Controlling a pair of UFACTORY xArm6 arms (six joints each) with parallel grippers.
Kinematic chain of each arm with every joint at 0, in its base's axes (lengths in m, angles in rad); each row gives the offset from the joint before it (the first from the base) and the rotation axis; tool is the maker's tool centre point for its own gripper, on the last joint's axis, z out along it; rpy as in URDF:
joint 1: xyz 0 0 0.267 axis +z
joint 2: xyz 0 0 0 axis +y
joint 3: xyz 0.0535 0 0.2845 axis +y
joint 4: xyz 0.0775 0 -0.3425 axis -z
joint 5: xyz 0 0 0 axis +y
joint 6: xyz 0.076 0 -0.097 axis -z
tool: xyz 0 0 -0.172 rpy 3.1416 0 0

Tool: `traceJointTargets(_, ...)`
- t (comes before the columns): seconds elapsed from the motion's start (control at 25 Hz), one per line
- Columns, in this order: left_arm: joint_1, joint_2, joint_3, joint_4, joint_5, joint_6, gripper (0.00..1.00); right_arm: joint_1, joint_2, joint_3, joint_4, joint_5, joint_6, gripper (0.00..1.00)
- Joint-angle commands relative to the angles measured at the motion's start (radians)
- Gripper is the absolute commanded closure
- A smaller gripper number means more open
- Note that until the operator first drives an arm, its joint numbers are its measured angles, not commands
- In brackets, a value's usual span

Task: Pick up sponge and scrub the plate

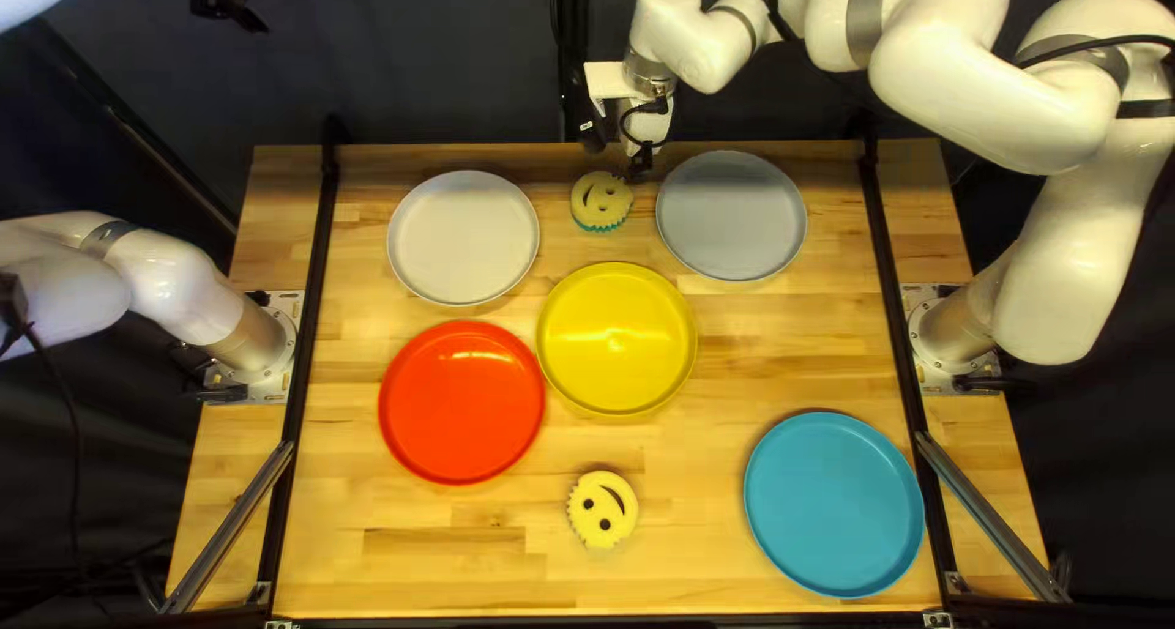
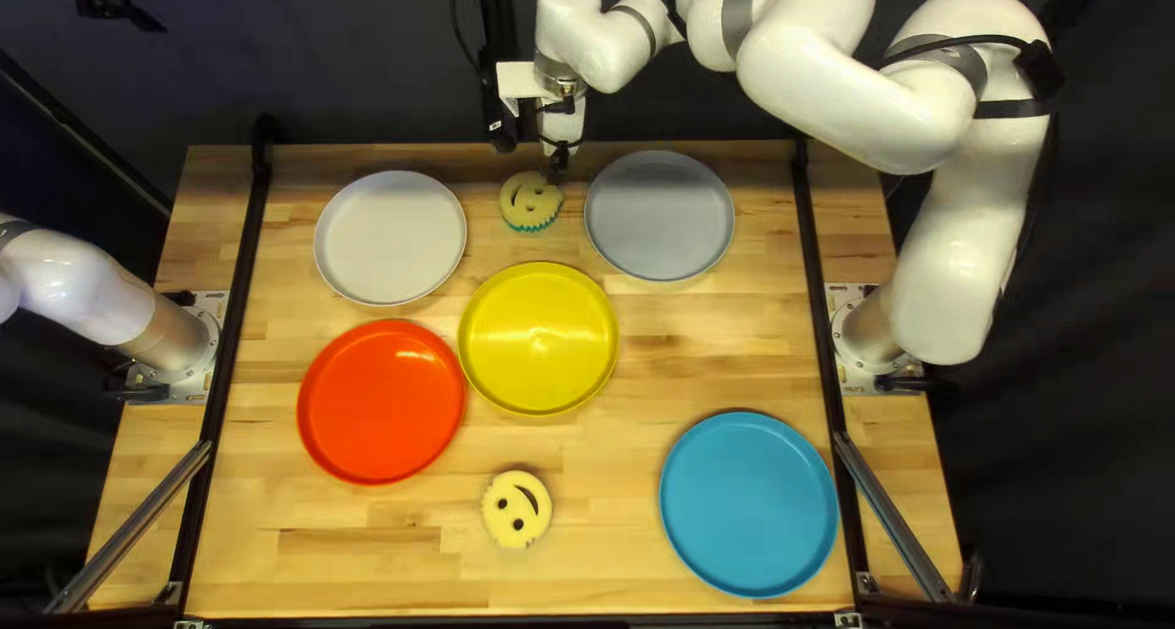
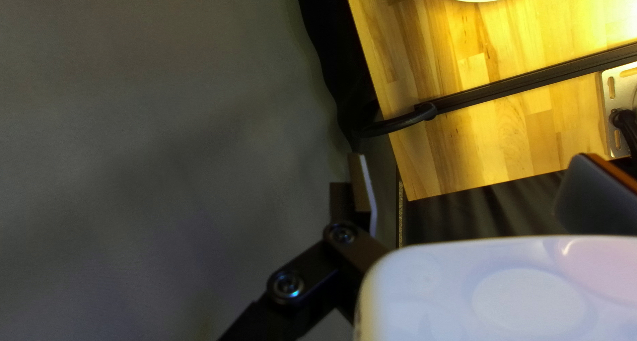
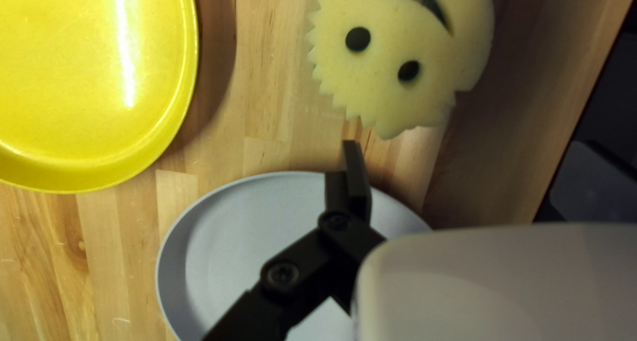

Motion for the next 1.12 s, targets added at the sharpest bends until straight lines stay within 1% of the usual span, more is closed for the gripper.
traceJointTargets(0.04,0.000,0.000,0.000,0.000,0.000,0.000,0.00,-0.004,0.053,-0.071,-0.002,0.040,-0.014,0.00)
traceJointTargets(0.56,0.000,0.000,0.000,0.000,0.000,0.000,0.00,-0.009,0.141,-0.147,-0.006,0.097,-0.065,0.00)
traceJointTargets(0.6,0.000,0.000,0.000,0.000,0.000,0.000,0.00,-0.008,0.149,-0.162,-0.006,0.105,-0.063,0.00)
traceJointTargets(0.64,0.000,0.000,0.000,0.000,0.000,0.000,0.00,-0.008,0.156,-0.174,-0.006,0.112,-0.063,0.13)
traceJointTargets(0.68,0.000,0.000,0.000,0.000,0.000,0.000,0.00,-0.008,0.160,-0.182,-0.006,0.116,-0.062,0.35)
traceJointTargets(0.72,0.000,0.000,0.000,0.000,0.000,0.000,0.00,-0.009,0.162,-0.188,-0.006,0.120,-0.062,0.75)
traceJointTargets(0.76,0.000,0.000,0.000,0.000,0.000,0.000,0.00,-0.009,0.163,-0.191,-0.006,0.123,-0.061,0.94)
traceJointTargets(0.8,0.000,0.000,0.000,0.000,0.000,0.000,0.00,-0.009,0.162,-0.190,-0.007,0.124,-0.061,1.00)
traceJointTargets(1.12,0.000,0.000,0.000,0.000,0.000,0.000,0.00,-0.007,0.163,-0.190,-0.010,0.128,-0.060,1.00)
